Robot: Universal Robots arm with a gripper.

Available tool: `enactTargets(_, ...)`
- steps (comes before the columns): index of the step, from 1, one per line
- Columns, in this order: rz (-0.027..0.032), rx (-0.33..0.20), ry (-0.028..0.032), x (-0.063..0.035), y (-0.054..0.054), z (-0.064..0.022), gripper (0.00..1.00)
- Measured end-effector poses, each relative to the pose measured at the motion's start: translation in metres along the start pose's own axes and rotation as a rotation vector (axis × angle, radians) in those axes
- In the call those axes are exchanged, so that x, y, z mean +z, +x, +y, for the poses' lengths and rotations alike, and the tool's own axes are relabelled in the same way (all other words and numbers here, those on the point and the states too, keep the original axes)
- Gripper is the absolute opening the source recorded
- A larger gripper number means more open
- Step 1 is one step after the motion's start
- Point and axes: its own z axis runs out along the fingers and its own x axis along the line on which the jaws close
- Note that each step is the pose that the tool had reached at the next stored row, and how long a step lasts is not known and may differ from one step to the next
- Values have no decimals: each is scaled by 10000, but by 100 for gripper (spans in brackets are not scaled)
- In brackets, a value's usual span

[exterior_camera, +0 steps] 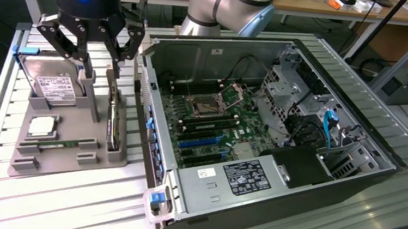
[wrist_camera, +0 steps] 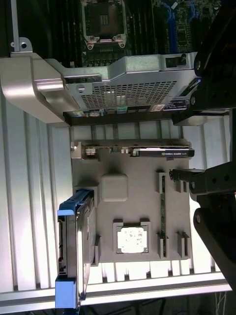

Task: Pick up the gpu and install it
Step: 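Pick up the gpu and move the gpu toward the slot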

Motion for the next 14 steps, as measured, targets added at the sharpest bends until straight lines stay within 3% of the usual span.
enactTargets(14, 0, 0, 0, 51, 1, -2, 48)
